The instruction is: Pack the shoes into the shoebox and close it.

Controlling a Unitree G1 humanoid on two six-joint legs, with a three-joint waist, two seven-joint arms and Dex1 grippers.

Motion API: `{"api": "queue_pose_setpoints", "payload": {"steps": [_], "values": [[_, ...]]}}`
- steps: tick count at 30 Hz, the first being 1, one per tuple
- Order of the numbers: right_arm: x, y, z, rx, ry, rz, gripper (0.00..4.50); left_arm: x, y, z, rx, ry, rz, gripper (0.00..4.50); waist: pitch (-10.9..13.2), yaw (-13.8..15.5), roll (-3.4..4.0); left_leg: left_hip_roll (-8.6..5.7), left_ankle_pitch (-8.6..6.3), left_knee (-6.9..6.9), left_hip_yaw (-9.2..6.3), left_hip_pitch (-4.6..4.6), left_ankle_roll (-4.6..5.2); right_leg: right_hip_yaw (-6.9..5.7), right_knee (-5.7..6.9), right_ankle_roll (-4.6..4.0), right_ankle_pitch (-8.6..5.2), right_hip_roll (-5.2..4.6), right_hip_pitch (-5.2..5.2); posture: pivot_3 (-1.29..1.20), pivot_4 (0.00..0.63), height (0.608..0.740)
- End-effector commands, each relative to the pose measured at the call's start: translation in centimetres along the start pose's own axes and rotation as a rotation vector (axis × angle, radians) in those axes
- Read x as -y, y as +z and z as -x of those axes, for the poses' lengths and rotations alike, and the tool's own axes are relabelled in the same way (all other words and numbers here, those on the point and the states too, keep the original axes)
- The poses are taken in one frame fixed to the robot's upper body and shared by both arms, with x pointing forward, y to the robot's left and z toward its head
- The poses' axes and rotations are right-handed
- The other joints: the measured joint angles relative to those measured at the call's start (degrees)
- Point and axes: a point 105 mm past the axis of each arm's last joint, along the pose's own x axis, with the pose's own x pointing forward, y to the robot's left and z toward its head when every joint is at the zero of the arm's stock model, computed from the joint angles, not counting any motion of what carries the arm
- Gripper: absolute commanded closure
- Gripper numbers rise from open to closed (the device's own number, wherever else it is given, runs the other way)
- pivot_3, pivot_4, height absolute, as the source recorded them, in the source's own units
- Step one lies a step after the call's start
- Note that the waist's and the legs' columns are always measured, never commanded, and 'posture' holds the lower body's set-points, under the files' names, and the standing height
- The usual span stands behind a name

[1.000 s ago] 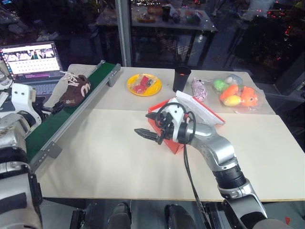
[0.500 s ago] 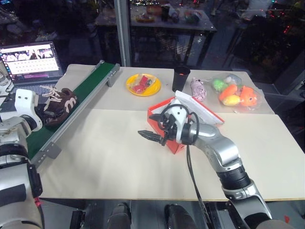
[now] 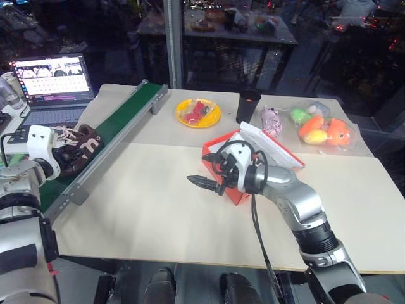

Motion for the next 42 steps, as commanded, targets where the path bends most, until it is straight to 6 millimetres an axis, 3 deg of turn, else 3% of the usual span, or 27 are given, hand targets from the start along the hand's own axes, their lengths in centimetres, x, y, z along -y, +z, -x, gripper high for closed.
{"api": "queue_pose_setpoints", "payload": {"steps": [1,5,8,13,18,30,33,39,42], "values": [[0.0,1.5,0.3,0.054,-0.02,0.023,0.0,2.6,5.2,-1.1,0.192,-0.091,0.001,4.06,-0.01,0.29,-0.02,0.0,0.02,0.0,0.0,-0.02,-0.03,-0.01,0.0,0.0,0.0,0.0,0.0,0.0,0.15,0.736],[1.8,2.9,0.3,0.151,-0.109,-0.106,0.0,6.8,10.2,-1.0,0.369,-0.209,0.033,4.06,0.01,0.11,-0.24,0.03,0.05,0.07,-0.02,-0.18,-0.07,-0.06,-0.02,0.01,0.01,0.0,-0.05,0.0,0.15,0.736],[4.0,4.0,0.6,0.236,-0.205,-0.274,0.0,12.8,12.9,-0.6,0.451,-0.364,0.069,4.06,0.01,-0.6,-0.24,0.03,0.27,0.09,-0.03,-0.23,0.25,-0.06,-0.03,0.07,0.04,0.0,-0.05,0.0,0.15,0.736],[6.0,5.8,1.0,0.361,-0.248,-0.498,0.0,21.2,13.7,0.3,0.448,-0.584,0.111,4.06,0.0,-1.31,-0.23,0.03,0.34,0.08,-0.06,-0.16,0.35,-0.03,0.03,0.1,0.06,0.03,-0.01,0.0,0.15,0.736],[7.0,7.0,1.6,0.457,-0.255,-0.659,0.0,26.2,14.3,1.2,0.439,-0.731,0.146,4.06,0.01,-2.44,-0.22,0.02,0.34,0.08,-0.13,-0.14,0.36,-0.01,0.05,0.11,0.06,0.04,0.01,0.0,0.15,0.736],[8.2,6.8,2.6,0.495,-0.312,-0.726,0.0,30.5,14.1,1.8,0.401,-0.873,0.195,4.06,0.04,-2.76,-0.15,-0.03,0.34,0.04,-0.28,-0.13,0.38,0.0,0.01,0.12,0.05,0.07,0.04,0.0,0.15,0.736],[8.2,7.0,2.6,0.51,-0.306,-0.734,0.72,31.2,14.1,2.0,0.403,-0.893,0.197,4.08,0.04,-2.85,-0.14,-0.05,0.34,0.04,-0.3,-0.13,0.38,0.0,0.0,0.12,0.05,0.07,0.04,0.0,0.15,0.736],[8.7,7.9,3.4,0.567,-0.323,-0.737,2.73,30.3,13.7,1.5,0.391,-0.859,0.204,4.08,0.04,-3.11,-0.13,-0.06,0.34,0.04,-0.34,-0.14,0.38,0.0,0.0,0.12,0.05,0.07,0.04,0.0,0.15,0.736],[9.0,8.1,3.5,0.571,-0.337,-0.725,3.57,29.6,13.7,1.6,0.394,-0.851,0.246,3.02,0.04,-3.13,-0.13,-0.06,0.34,0.04,-0.35,-0.14,0.38,0.01,0.0,0.12,0.05,0.07,0.04,0.0,0.15,0.736]]}}
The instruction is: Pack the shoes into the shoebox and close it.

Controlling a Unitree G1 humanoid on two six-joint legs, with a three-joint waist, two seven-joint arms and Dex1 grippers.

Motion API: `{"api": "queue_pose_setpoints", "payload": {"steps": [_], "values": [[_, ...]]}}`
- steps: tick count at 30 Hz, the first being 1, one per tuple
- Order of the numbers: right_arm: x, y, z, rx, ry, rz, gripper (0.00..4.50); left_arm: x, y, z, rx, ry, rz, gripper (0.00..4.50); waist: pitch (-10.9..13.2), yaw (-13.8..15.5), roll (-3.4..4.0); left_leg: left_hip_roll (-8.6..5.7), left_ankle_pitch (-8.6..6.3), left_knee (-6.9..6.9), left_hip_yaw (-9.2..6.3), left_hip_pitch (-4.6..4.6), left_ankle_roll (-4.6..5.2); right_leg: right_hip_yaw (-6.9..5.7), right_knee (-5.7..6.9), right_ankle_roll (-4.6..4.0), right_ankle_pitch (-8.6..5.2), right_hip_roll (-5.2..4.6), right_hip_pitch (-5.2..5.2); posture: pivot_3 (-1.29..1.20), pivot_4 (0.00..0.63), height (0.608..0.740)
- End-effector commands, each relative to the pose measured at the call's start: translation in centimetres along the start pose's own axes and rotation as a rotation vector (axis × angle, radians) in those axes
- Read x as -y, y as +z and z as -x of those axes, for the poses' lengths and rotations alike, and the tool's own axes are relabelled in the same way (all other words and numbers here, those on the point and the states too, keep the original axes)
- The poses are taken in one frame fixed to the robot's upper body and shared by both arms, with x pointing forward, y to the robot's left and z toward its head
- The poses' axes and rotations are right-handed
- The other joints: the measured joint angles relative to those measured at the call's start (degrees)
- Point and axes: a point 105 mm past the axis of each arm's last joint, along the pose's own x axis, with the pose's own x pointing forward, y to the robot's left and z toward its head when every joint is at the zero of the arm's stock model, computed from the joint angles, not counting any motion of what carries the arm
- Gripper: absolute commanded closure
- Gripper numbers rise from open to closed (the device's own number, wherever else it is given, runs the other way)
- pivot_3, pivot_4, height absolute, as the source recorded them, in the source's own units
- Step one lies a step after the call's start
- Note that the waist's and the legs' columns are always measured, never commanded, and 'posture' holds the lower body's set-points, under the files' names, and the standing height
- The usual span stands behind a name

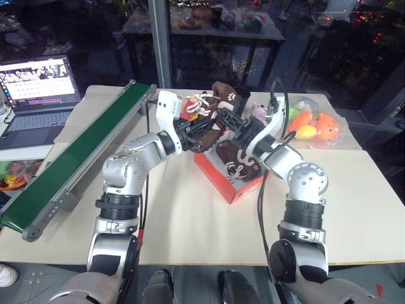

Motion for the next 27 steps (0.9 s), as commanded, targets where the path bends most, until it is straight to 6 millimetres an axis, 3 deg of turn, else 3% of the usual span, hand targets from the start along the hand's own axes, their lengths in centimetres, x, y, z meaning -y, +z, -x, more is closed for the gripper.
{"api": "queue_pose_setpoints", "payload": {"steps": [1,3,6,8,11,14,20,27], "values": [[-1.4,3.0,0.0,0.11,0.043,0.037,3.78,0.7,2.0,0.6,0.075,-0.045,-0.004,2.65,0.0,0.01,0.0,0.0,0.0,0.0,0.0,0.0,0.0,0.0,0.0,0.0,0.0,0.0,0.0,0.0,0.15,0.736],[-1.3,3.3,0.0,0.112,0.035,0.061,4.09,0.2,2.2,1.0,0.081,-0.024,-0.006,1.9,0.01,-0.01,0.01,-0.01,0.0,0.0,0.0,0.0,0.0,0.0,0.0,0.0,0.0,0.0,0.0,0.0,0.15,0.736],[-1.0,4.1,0.2,0.107,0.012,0.148,4.1,-1.3,2.3,2.0,0.069,0.048,-0.018,0.77,0.01,-0.18,0.01,-0.01,0.0,-0.01,-0.01,0.0,0.0,0.0,-0.01,0.0,0.0,0.0,0.0,0.0,0.15,0.736],[0.1,5.3,0.7,0.06,-0.05,0.33,4.1,-3.3,1.8,3.6,0.03,0.131,-0.054,0.02,0.01,-0.36,0.02,-0.01,0.0,-0.02,-0.01,0.0,0.0,0.0,-0.02,0.0,0.0,0.0,0.0,0.0,0.15,0.736],[1.6,6.0,1.4,-0.049,-0.103,0.519,4.11,-4.8,1.1,5.3,-0.017,0.194,-0.077,0.0,0.03,-0.61,0.05,-0.03,0.0,-0.03,0.0,0.0,0.0,0.0,-0.03,0.0,-0.01,-0.02,0.0,0.0,0.15,0.736],[3.4,4.6,2.6,-0.261,-0.1,0.67,4.11,-5.4,0.6,6.4,-0.033,0.227,-0.07,0.0,0.04,-0.51,0.06,-0.04,0.0,-0.11,0.0,0.0,0.0,0.0,-0.08,0.0,-0.02,-0.04,-0.02,0.0,0.15,0.736],[5.7,1.9,3.6,-0.451,-0.074,0.735,4.11,-4.8,-0.5,6.5,-0.049,0.23,-0.073,0.0,0.04,-0.61,0.06,-0.05,0.0,-0.09,0.0,0.01,0.0,0.03,-0.1,0.01,-0.02,-0.02,-0.01,0.0,0.15,0.736],[7.1,-0.6,4.0,-0.593,-0.038,0.717,4.11,-4.8,-1.4,7.2,-0.071,0.263,-0.087,0.0,0.04,-0.43,0.06,-0.07,0.0,-0.07,0.0,0.01,0.0,0.04,-0.09,0.02,-0.03,-0.03,-0.01,0.0,0.15,0.736]]}}
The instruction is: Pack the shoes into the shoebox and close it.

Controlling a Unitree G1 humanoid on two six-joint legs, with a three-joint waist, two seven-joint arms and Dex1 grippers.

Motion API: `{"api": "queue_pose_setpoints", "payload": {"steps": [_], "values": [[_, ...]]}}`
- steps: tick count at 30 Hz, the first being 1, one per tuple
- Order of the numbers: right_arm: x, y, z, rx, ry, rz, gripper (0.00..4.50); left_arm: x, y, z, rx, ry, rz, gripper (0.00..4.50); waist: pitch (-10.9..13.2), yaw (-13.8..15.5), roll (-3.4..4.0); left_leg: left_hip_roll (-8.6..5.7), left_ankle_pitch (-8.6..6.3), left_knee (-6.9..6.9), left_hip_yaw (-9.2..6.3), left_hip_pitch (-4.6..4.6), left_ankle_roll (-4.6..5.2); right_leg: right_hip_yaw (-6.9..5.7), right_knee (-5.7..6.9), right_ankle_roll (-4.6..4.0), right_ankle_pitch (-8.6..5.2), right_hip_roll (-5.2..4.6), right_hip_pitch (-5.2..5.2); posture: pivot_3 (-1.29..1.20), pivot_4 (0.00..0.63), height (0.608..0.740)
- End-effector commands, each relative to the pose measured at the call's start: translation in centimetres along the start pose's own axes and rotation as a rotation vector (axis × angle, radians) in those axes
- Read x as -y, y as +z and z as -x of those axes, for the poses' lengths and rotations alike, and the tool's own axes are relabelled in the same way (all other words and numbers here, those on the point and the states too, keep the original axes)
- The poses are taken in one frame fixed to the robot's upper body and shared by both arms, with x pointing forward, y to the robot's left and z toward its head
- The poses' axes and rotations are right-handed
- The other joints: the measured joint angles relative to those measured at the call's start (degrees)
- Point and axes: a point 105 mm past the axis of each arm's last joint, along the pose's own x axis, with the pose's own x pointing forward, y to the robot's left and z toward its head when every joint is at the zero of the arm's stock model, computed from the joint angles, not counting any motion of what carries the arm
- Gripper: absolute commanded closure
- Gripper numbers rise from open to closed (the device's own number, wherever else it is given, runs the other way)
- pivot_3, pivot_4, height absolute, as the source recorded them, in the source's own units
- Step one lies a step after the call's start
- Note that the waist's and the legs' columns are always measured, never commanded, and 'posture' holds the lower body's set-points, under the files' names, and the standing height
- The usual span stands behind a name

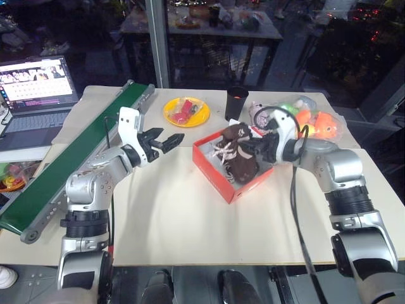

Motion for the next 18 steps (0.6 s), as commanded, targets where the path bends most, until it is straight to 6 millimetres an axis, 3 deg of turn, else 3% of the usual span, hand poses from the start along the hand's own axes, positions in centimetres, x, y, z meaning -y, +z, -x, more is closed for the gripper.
{"api": "queue_pose_setpoints", "payload": {"steps": [1,5,9,18], "values": [[-0.3,0.7,-0.2,-0.017,0.036,0.058,4.11,0.7,1.2,0.3,0.038,-0.003,-0.056,0.0,0.0,0.07,0.0,0.0,0.0,0.01,0.0,0.0,0.0,0.0,0.0,0.0,0.0,0.0,0.0,0.0,0.15,0.736],[-1.6,0.0,-1.6,-0.087,0.103,0.083,4.11,0.9,1.1,0.6,0.048,0.004,-0.047,0.0,0.0,0.04,0.0,0.0,0.0,0.01,0.0,0.0,0.0,0.0,0.0,0.0,0.0,0.0,0.0,0.0,0.15,0.736],[-2.5,-1.9,-3.5,-0.195,0.173,0.133,4.11,0.8,0.8,0.8,0.047,0.026,-0.049,0.0,0.0,0.0,0.0,0.0,0.0,0.0,0.0,0.01,0.0,0.0,0.0,0.0,0.0,0.0,0.0,0.0,0.15,0.736],[-2.3,-6.8,-6.1,-0.403,0.264,0.143,4.11,0.9,0.5,1.3,0.049,0.048,-0.057,0.0,-0.08,-0.44,-0.07,0.01,-0.01,-0.02,0.0,0.54,-0.01,0.0,-0.01,-0.01,-0.01,0.02,0.55,0.0,0.15,0.736]]}}
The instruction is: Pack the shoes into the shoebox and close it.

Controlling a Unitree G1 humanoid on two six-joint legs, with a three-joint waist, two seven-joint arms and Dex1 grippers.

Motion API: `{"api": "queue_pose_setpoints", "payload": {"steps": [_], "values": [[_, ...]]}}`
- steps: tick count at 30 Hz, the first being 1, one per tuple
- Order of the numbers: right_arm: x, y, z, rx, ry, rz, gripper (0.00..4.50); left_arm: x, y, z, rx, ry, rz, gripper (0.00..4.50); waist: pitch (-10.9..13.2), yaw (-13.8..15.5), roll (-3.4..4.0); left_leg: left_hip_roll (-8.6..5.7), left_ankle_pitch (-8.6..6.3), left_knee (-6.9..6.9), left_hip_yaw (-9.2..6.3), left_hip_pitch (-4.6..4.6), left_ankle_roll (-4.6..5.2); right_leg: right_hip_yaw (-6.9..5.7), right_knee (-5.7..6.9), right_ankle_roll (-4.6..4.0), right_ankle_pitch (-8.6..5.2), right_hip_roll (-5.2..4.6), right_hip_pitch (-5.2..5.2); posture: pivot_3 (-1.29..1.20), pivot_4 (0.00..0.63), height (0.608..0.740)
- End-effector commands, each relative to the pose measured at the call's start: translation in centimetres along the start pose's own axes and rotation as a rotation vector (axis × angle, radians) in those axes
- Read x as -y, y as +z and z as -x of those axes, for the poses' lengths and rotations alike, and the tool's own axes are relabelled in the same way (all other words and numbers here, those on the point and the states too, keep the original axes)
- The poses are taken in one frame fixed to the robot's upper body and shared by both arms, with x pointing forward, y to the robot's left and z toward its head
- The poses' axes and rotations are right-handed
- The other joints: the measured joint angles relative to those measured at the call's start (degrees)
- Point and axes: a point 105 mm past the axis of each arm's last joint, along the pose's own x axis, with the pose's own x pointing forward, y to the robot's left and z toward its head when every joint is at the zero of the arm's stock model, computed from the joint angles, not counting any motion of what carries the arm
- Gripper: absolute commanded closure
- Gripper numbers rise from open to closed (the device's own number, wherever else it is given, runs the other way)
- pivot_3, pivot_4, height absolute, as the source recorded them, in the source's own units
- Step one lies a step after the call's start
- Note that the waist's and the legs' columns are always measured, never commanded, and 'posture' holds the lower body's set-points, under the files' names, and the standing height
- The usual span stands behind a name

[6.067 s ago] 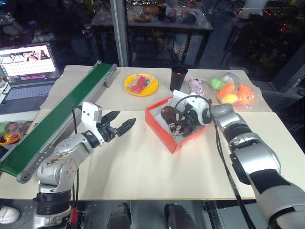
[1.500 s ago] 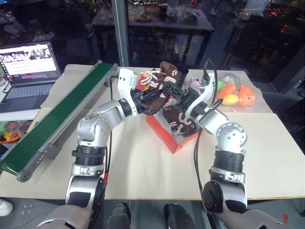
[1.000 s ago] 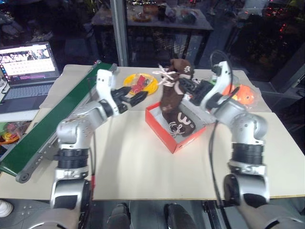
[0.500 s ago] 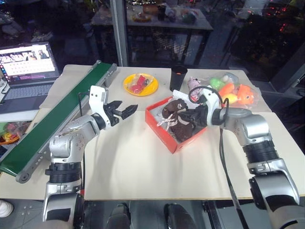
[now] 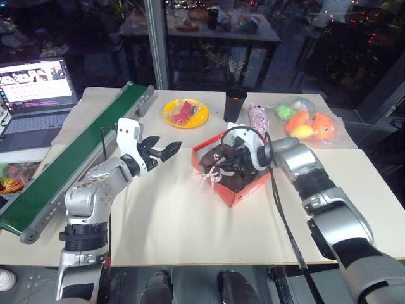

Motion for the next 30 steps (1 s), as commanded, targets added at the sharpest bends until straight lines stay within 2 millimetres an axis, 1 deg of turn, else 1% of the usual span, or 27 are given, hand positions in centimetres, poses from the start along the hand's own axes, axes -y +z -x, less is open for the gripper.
{"api": "queue_pose_setpoints", "payload": {"steps": [1,3,5,7,8,11,13,15,16,17,18,20,21,25,27,30], "values": [[0.0,-4.8,-1.8,-0.161,0.016,-0.021,4.11,0.5,1.2,0.4,0.04,-0.001,-0.034,0.0,-0.01,-0.05,0.0,0.0,-0.02,-0.07,0.0,0.31,-0.02,-0.01,-0.05,-0.01,-0.03,0.0,0.3,0.0,0.15,0.736],[0.5,-6.0,-1.9,-0.203,-0.016,-0.025,4.11,0.4,1.2,0.5,0.042,0.001,-0.034,0.0,-0.13,-0.05,-0.09,0.01,-0.23,-0.18,0.01,0.75,-0.34,-0.03,-0.1,0.01,-0.13,0.0,0.69,0.0,0.15,0.736],[0.8,-6.9,-2.0,-0.228,-0.037,-0.046,4.11,0.5,1.2,0.6,0.042,0.003,-0.035,0.0,-0.19,-0.06,-0.14,0.01,-0.3,-0.19,0.0,1.05,-0.46,-0.05,-0.14,0.06,-0.21,-0.01,1.0,0.0,0.15,0.736],[0.9,-7.4,-2.0,-0.225,-0.045,-0.087,4.11,0.5,1.2,0.6,0.042,0.003,-0.037,0.0,-0.48,0.0,-0.28,0.01,-0.35,-0.23,0.01,1.4,-0.52,-0.06,-0.24,-0.07,-0.54,-0.04,1.35,0.0,0.15,0.736],[0.9,-7.0,-2.1,-0.182,-0.045,-0.155,4.11,0.6,1.2,0.5,0.041,0.002,-0.038,0.0,-0.63,0.05,-0.42,0.01,-0.36,-0.25,0.0,1.46,-0.54,-0.08,-0.23,-0.14,-0.62,-0.06,1.4,0.0,0.15,0.736],[1.2,-5.7,-2.2,-0.092,-0.07,-0.254,4.11,0.8,1.1,0.4,0.039,-0.004,-0.042,0.0,-0.85,0.06,-0.66,0.01,-0.37,-0.27,0.0,1.56,-0.55,-0.1,-0.21,-0.19,-0.64,-0.08,1.47,0.0,0.15,0.736],[1.1,-4.5,-2.4,-0.018,-0.061,-0.332,4.11,0.9,1.1,0.3,0.039,-0.007,-0.041,0.0,-0.86,-0.05,-0.69,0.01,-0.37,-0.27,0.01,1.55,-0.56,-0.1,-0.22,-0.22,-0.63,-0.09,1.46,0.0,0.15,0.736],[1.0,-2.8,-2.4,0.103,-0.035,-0.474,4.11,1.0,1.1,0.2,0.04,-0.01,-0.042,0.0,-0.86,-0.12,-0.69,0.01,-0.37,-0.32,0.0,1.54,-0.56,-0.1,-0.2,-0.25,-0.63,-0.09,1.41,0.0,0.15,0.736],[1.0,-2.3,-2.4,0.133,-0.026,-0.514,4.11,1.0,1.1,0.1,0.04,-0.011,-0.042,0.0,-0.86,-0.31,-0.69,0.02,-0.37,-0.34,0.01,1.54,-0.56,-0.1,-0.19,-0.26,-0.64,-0.08,1.39,0.0,0.15,0.736],[1.1,-2.4,-2.4,0.134,-0.031,-0.519,4.11,1.0,1.1,0.1,0.04,-0.013,-0.042,0.0,-0.86,-0.62,-0.69,0.02,-0.37,-0.38,0.0,1.54,-0.56,-0.1,-0.18,-0.31,-0.64,-0.07,1.36,0.0,0.15,0.736],[1.3,-2.9,-2.4,0.098,-0.057,-0.482,4.11,1.0,1.1,0.0,0.039,-0.014,-0.044,0.0,-0.86,-0.86,-0.68,0.02,-0.37,-0.41,0.01,1.53,-0.56,-0.1,-0.15,-0.38,-0.6,-0.06,1.32,0.0,0.15,0.736],[1.1,-3.3,-2.4,0.064,-0.053,-0.456,4.11,1.0,1.1,-0.1,0.04,-0.016,-0.044,0.0,-0.85,-1.45,-0.67,0.02,-0.38,-0.48,0.0,1.49,-0.54,-0.1,-0.15,-0.38,-0.61,-0.05,1.27,0.0,0.15,0.736],[1.1,-3.9,-2.5,0.02,-0.058,-0.417,4.11,1.0,1.1,-0.1,0.04,-0.017,-0.046,0.0,-0.85,-1.64,-0.67,0.02,-0.39,-0.49,0.0,1.49,-0.54,-0.09,-0.14,-0.38,-0.61,-0.04,1.25,0.0,0.15,0.736],[0.7,-5.3,-2.7,-0.08,-0.05,-0.347,4.11,1.1,1.1,-0.2,0.035,-0.02,-0.058,0.0,-0.84,-1.57,-0.66,0.02,-0.42,-0.56,-0.06,1.52,-0.51,-0.09,-0.02,-0.12,-0.65,0.01,1.24,0.0,0.15,0.736],[0.8,-6.6,-2.7,-0.168,-0.068,-0.264,4.11,1.1,1.0,-0.3,0.033,-0.021,-0.061,0.0,-0.84,-1.41,-0.66,0.02,-0.43,-0.59,-0.08,1.53,-0.52,-0.1,-0.02,-0.02,-0.75,0.01,1.25,0.0,0.15,0.736],[0.6,-8.2,-2.6,-0.318,-0.059,-0.087,4.11,1.1,0.9,-0.3,0.034,-0.02,-0.061,0.0,-0.85,-1.25,-0.65,-0.01,-0.44,-0.54,-0.08,1.53,-0.54,-0.1,-0.03,-0.05,-0.84,-0.02,1.28,0.0,0.15,0.736]]}}
